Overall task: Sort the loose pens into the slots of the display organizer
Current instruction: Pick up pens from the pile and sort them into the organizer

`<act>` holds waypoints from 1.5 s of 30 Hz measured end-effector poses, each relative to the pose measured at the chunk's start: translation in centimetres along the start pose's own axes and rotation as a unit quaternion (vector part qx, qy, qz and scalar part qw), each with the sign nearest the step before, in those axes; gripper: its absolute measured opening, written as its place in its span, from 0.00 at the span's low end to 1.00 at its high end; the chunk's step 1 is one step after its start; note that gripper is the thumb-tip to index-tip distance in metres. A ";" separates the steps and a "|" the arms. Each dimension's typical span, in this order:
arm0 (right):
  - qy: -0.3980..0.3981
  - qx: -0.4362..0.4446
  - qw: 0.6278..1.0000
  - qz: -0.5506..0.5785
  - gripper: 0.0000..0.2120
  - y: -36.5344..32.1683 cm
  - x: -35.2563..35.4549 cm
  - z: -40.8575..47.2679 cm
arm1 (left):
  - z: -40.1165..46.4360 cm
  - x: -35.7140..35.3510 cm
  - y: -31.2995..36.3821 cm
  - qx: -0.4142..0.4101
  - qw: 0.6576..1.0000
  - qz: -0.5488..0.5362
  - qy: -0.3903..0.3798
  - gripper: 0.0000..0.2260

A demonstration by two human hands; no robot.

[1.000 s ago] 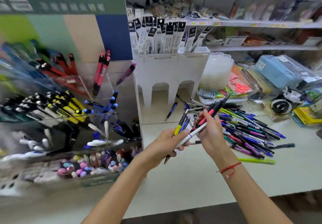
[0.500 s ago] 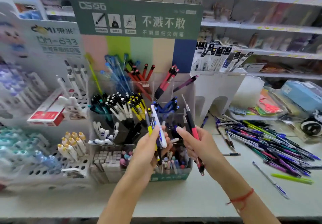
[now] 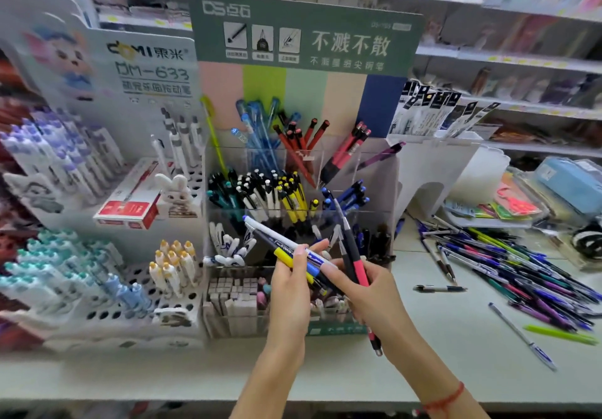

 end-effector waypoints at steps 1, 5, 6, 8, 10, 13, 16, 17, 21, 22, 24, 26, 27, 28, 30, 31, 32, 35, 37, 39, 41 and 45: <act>0.015 0.001 1.000 0.013 0.06 -0.2 0.2 -0.1 | 0.1 -0.1 -0.1 -0.003 1.000 0.003 -0.010 0.17; 0.101 0.004 0.995 0.012 0.07 -0.4 3.2 0.1 | 1.1 0.1 -0.3 -0.005 1.000 -0.008 -0.024 0.12; 0.127 0.011 0.992 -0.004 0.07 -0.4 4.6 0.3 | 1.4 0.5 -0.2 -0.005 1.000 -0.011 -0.020 0.11; 0.167 0.034 0.982 -0.080 0.08 -0.4 7.5 0.6 | 1.8 1.6 0.4 -0.012 1.000 -0.003 -0.016 0.11; 0.178 0.055 0.966 -0.178 0.09 0.1 9.5 0.7 | 2.2 2.9 0.7 -0.008 1.000 -0.011 -0.007 0.12; 0.176 0.068 0.950 -0.249 0.08 0.8 10.2 0.8 | 2.4 4.1 1.1 0.000 1.000 -0.027 0.000 0.13; 0.188 0.106 0.929 -0.302 0.10 -0.3 9.1 1.9 | 2.2 4.5 1.7 -0.012 1.000 -0.013 -0.004 0.12; 0.197 0.126 0.918 -0.321 0.11 -1.2 8.6 2.3 | 2.2 4.6 1.8 -0.015 1.000 -0.012 -0.005 0.12; 0.217 0.173 0.906 -0.321 0.14 -3.9 7.0 3.4 | 1.9 5.3 1.7 -0.012 1.000 -0.011 0.001 0.12; 0.219 0.178 0.904 -0.321 0.13 -4.1 6.5 3.5 | 2.0 5.6 1.6 -0.010 1.000 -0.013 0.005 0.12; 0.201 0.177 0.899 -0.346 0.12 -3.6 5.1 4.1 | 2.1 6.0 1.5 -0.004 1.000 -0.023 0.014 0.12; 0.157 0.154 0.888 -0.404 0.12 -2.3 3.2 5.1 | 2.3 6.2 1.4 0.003 0.999 -0.037 0.019 0.11; 0.131 0.137 0.882 -0.431 0.11 -1.3 2.3 5.6 | 2.4 6.2 1.4 0.005 0.999 -0.041 0.020 0.11; 0.115 0.124 0.879 -0.446 0.10 -0.6 1.7 6.0 | 2.5 6.2 1.4 0.007 0.999 -0.046 0.017 0.11; 0.112 0.120 0.889 -0.428 0.07 0.0 1.6 5.8 | 2.5 6.1 1.4 0.014 0.998 -0.056 0.009 0.10; 0.117 0.134 0.899 -0.400 0.07 -0.2 1.6 5.4 | 2.6 6.1 1.4 0.016 0.998 -0.065 0.005 0.10; 0.123 0.153 0.910 -0.366 0.07 -0.5 1.7 4.8 | 2.6 6.1 1.4 0.019 0.997 -0.077 0.001 0.10; 0.115 0.149 0.957 -0.222 0.09 -1.5 2.2 3.9 | 2.7 5.6 1.4 0.028 0.994 -0.104 -0.019 0.10; -0.006 0.040 0.998 -0.040 0.15 -0.9 1.2 3.7 | 3.0 5.1 1.2 0.032 0.994 -0.105 -0.028 0.10; -0.142 -0.053 0.979 0.136 0.16 -0.8 -0.9 2.9 | 3.2 4.3 1.0 0.038 0.994 -0.087 -0.047 0.11; -0.188 -0.079 0.955 0.217 0.14 -1.1 -1.9 2.2 | 3.0 3.4 0.7 0.051 0.994 -0.077 -0.063 0.10; -0.181 -0.081 0.924 0.327 0.13 -1.8 -2.8 2.2 | 2.4 2.5 -0.4 0.102 0.992 -0.049 -0.057 0.09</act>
Point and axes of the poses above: each hand's wrist, its own z-axis towards the middle knuckle, its own x-axis out of the back of the hand, y = z × x, the point moved 7 cm from there along z, towards the middle knuckle, and after that the axes turned 15 degrees about -z, right-handed, at the moved point
